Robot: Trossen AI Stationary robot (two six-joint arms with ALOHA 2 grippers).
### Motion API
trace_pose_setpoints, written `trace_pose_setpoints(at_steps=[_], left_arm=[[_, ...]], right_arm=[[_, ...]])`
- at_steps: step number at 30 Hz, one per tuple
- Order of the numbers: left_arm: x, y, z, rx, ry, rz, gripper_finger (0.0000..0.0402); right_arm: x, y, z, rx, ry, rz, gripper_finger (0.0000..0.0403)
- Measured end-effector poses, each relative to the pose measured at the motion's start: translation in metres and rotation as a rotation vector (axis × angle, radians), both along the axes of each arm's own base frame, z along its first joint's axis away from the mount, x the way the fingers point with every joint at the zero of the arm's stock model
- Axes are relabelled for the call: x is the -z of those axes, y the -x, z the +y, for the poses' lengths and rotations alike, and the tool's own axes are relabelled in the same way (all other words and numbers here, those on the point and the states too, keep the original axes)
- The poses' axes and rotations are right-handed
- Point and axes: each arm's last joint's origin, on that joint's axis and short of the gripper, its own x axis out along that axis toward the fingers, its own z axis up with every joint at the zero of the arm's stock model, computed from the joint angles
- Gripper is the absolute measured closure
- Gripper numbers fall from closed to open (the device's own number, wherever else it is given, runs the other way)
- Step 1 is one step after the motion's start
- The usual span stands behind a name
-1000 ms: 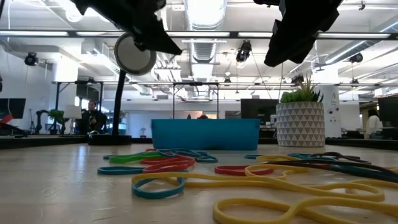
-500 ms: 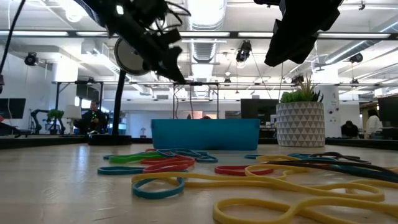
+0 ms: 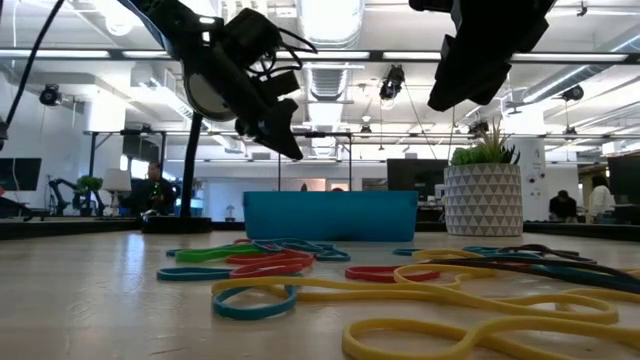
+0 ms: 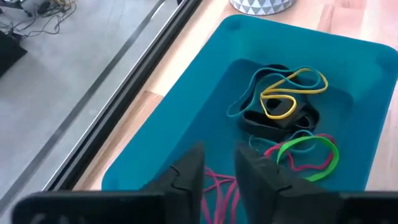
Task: Pick and place rubber bands into bin
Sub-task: Put the blue rubber band into the blue bin
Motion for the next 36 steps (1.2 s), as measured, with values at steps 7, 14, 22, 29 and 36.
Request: trace_pose_setpoints(at_steps=[7, 14, 22, 29, 36], left_arm=[[-0.005, 0.008, -0.008, 0.070, 0.082, 0.013, 0.0299], [-0.009, 0.018, -0.024, 0.157, 0.295, 0.021, 0.0299], [-0.019, 0.022, -0.052, 0.246, 0.328, 0.011, 0.0299], [-0.026, 0.026, -0.071, 0.297, 0.337, -0.014, 0.0299], [-0.021, 0.027, -0.077, 0.300, 0.361, -0.001, 0.0299]], right_arm=[[0.010, 0.006, 0.002, -0.006, 0.008, 0.032, 0.0344], [0.041, 0.022, -0.002, 0.051, -0.008, 0.107, 0.0344], [0.065, 0.031, -0.014, 0.121, 0.069, 0.066, 0.0337], [0.074, 0.037, -0.025, 0.213, 0.059, 0.136, 0.0307], [0.073, 0.033, -0.029, 0.163, 0.083, 0.118, 0.0257]])
